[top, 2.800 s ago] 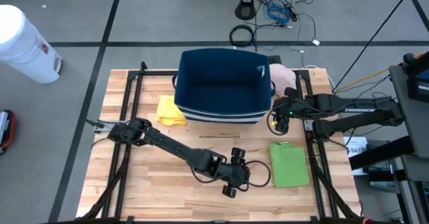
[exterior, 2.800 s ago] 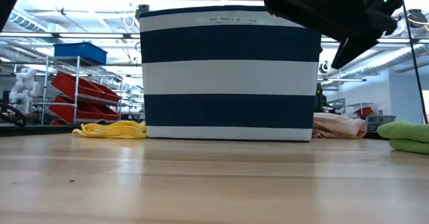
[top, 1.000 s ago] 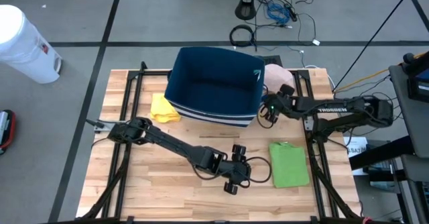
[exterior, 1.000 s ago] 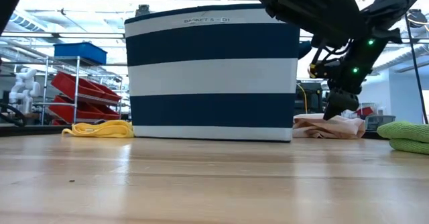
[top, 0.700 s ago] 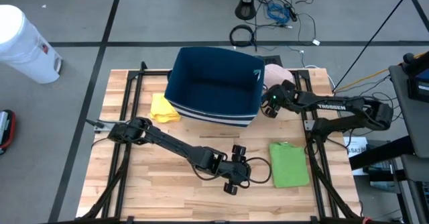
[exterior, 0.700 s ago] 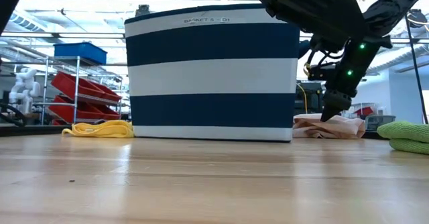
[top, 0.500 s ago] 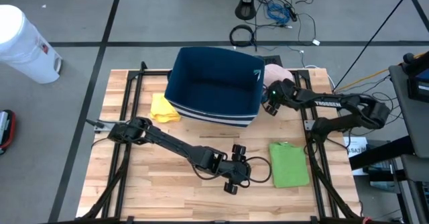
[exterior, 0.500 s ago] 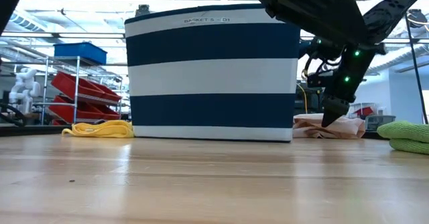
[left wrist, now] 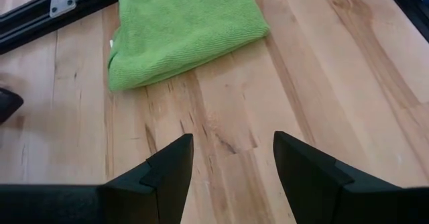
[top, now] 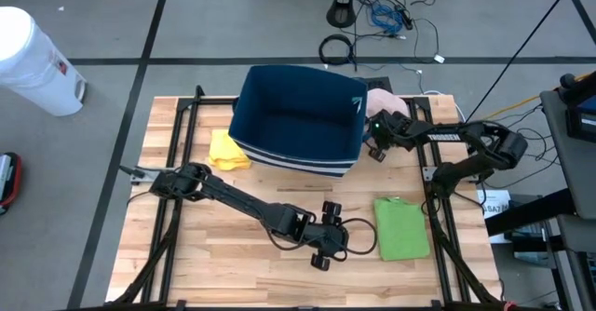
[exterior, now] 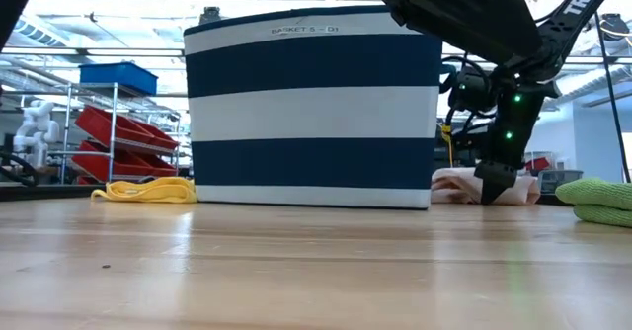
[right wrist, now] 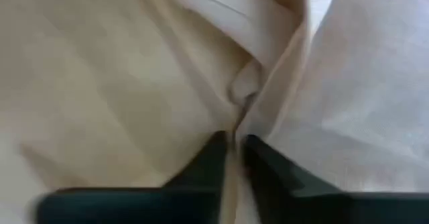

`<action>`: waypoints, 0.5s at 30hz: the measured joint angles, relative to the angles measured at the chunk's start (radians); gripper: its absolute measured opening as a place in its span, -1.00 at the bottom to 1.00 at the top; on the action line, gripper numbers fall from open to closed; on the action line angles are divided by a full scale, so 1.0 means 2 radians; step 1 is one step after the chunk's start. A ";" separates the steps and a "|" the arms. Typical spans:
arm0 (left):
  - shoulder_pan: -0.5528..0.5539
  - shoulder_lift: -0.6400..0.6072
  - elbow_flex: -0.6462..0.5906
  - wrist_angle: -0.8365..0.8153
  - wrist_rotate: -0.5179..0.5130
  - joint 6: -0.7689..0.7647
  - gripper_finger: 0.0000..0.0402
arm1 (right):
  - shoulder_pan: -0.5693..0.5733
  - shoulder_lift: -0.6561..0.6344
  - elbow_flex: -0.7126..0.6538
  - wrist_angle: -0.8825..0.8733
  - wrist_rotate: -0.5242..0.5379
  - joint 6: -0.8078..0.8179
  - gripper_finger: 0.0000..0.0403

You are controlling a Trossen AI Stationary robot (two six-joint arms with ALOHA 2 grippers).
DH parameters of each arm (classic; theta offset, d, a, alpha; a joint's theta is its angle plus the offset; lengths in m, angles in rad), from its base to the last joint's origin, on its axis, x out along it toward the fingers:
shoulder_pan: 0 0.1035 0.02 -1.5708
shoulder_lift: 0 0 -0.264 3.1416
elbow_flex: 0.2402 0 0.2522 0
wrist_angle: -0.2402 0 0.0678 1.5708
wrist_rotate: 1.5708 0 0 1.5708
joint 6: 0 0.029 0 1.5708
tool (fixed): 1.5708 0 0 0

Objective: Fold towel
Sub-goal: Fold the light pink towel

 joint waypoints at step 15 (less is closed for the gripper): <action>0.010 0.000 0.000 -0.001 0.000 0.004 0.06 | 0.061 -0.116 -0.002 -0.122 -0.068 0.069 -1.00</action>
